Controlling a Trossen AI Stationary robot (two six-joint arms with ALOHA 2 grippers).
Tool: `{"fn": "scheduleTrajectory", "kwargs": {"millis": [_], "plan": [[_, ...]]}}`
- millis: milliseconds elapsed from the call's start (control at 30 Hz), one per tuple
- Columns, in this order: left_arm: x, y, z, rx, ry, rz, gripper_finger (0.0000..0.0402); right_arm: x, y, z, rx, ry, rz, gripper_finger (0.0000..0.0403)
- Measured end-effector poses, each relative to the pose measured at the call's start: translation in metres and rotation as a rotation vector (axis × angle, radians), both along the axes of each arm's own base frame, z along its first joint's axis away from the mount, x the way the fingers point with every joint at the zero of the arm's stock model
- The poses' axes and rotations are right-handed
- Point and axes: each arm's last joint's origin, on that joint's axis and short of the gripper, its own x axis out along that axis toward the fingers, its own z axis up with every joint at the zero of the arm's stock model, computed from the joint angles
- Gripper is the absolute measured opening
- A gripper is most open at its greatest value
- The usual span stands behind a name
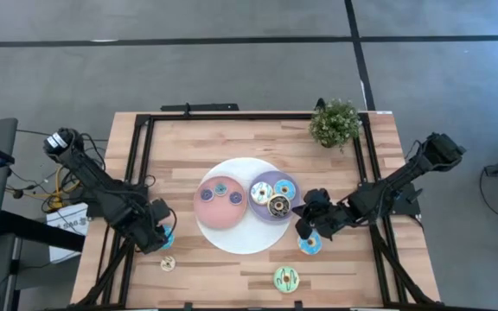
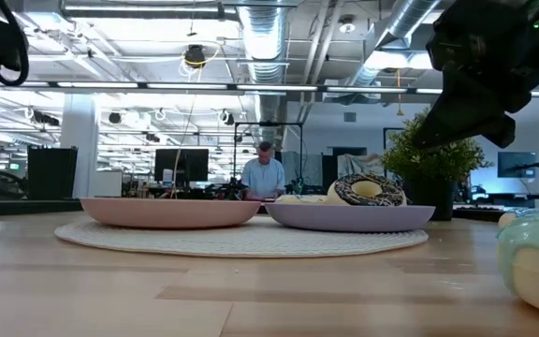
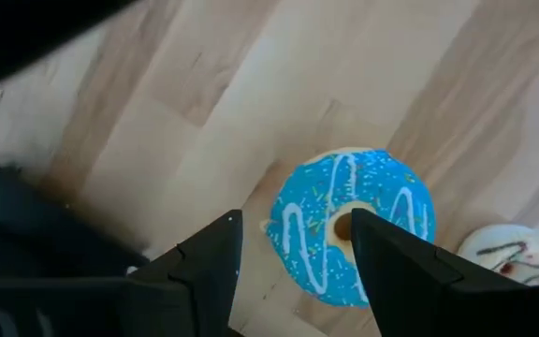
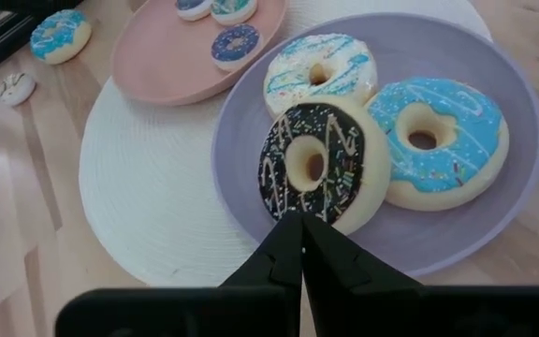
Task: Pick & Place donuts
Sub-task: Put the left big blue donut on the violet plate
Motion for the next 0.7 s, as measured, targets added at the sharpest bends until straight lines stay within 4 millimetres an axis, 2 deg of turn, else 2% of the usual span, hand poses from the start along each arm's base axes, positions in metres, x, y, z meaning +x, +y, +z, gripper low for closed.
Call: {"fn": "scheduleTrajectory", "kwargs": {"millis": [200,400,567,700], "plan": [[0.0,-0.0003,0.0,0.012,0.011,-0.1,0.0205,0.0,0.0,0.0,0.0,0.0,0.0,0.0001],[0.0,-0.0003,-0.0001,0.023,0.017,-0.161,0.024,0.0,0.0,0.0,0.001,0.0,0.0,0.0001],[0.0,0.0,-0.0001,0.031,0.017,-0.172,0.0266,0.0,0.0,0.0,0.001,0.0,0.0,0.0001],[0.0014,-0.0015,-0.0037,0.049,0.035,-0.19,0.0269,0.0,0.0,0.0,0.001,0.0,0.0,0.0001]]}}
